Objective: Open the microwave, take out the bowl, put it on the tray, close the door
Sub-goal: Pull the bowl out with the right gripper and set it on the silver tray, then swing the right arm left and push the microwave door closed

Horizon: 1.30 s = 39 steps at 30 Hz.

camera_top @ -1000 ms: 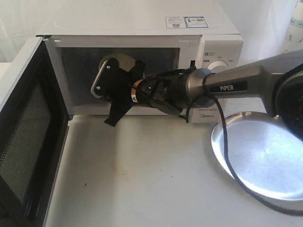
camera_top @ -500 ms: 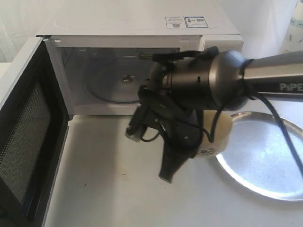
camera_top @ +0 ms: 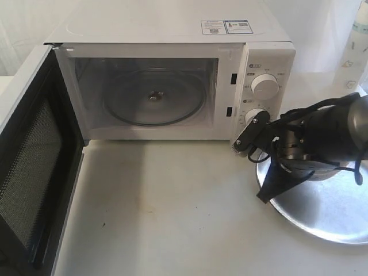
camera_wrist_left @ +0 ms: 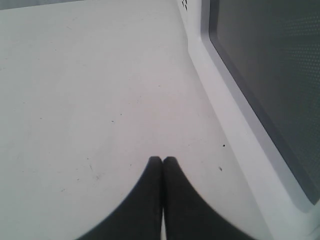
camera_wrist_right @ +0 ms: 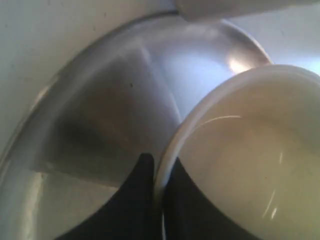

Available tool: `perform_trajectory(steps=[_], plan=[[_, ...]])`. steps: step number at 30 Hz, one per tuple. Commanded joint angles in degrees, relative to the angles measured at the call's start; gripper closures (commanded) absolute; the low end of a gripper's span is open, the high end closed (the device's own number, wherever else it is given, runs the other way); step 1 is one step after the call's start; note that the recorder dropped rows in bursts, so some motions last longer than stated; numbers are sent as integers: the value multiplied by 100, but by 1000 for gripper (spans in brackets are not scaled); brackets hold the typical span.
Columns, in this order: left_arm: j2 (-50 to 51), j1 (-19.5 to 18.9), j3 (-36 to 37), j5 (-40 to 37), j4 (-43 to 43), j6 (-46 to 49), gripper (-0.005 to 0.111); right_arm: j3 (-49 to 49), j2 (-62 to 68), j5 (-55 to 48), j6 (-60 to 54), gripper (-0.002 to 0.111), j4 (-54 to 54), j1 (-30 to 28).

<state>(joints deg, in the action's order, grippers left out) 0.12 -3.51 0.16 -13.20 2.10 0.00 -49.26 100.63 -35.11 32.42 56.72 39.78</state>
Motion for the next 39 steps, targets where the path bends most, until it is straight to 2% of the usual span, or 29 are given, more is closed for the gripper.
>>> perform_trajectory(steps=[1, 3, 5, 7, 10, 12, 18, 20, 21, 22, 24, 26, 28, 33, 39], plan=[[-12, 26, -16, -17, 45, 0, 107, 33, 7, 867, 785, 108, 747, -293], [-12, 26, -16, -17, 45, 0, 107, 33, 7, 885, 1123, 108, 1175, -305], [-12, 26, -16, -17, 45, 0, 107, 33, 7, 812, 1366, 101, 1541, -311], [-12, 26, -16, -17, 45, 0, 107, 33, 7, 708, 1425, 86, 1650, -311], [-12, 26, -16, -17, 45, 0, 107, 33, 7, 696, 1433, 57, 1631, -311], [-12, 26, -16, -17, 45, 0, 107, 33, -4, 628, 1658, 50, 1616, -311], [-12, 26, -16, -17, 45, 0, 107, 46, -658, 501, 1725, 52, 1179, -248], [-12, 26, -16, -17, 45, 0, 107, 46, -1181, 981, 1725, 66, 1074, -39], [-12, 26, -16, -17, 45, 0, 107, 46, -1574, 1839, 1725, 80, 976, 111], [-12, 26, -16, -17, 45, 0, 107, 46, -1721, 2442, 1736, 87, 958, 184], [-12, 26, -16, -17, 45, 0, 107, 36, -1986, 4349, 1773, 109, 958, 334], [-12, 26, -16, -17, 45, 0, 107, -121, -1986, 6150, 1697, 108, 810, 484], [-12, 26, -16, -17, 45, 0, 107, -458, -1796, 7213, 1396, 108, 359, 809], [-12, 26, -16, -17, 45, 0, 107, -1590, -1049, 6930, 1, 108, -961, 1845], [-12, 26, -16, -17, 45, 0, 107, -3291, 377, 6421, -945, 108, -1061, 2842]])
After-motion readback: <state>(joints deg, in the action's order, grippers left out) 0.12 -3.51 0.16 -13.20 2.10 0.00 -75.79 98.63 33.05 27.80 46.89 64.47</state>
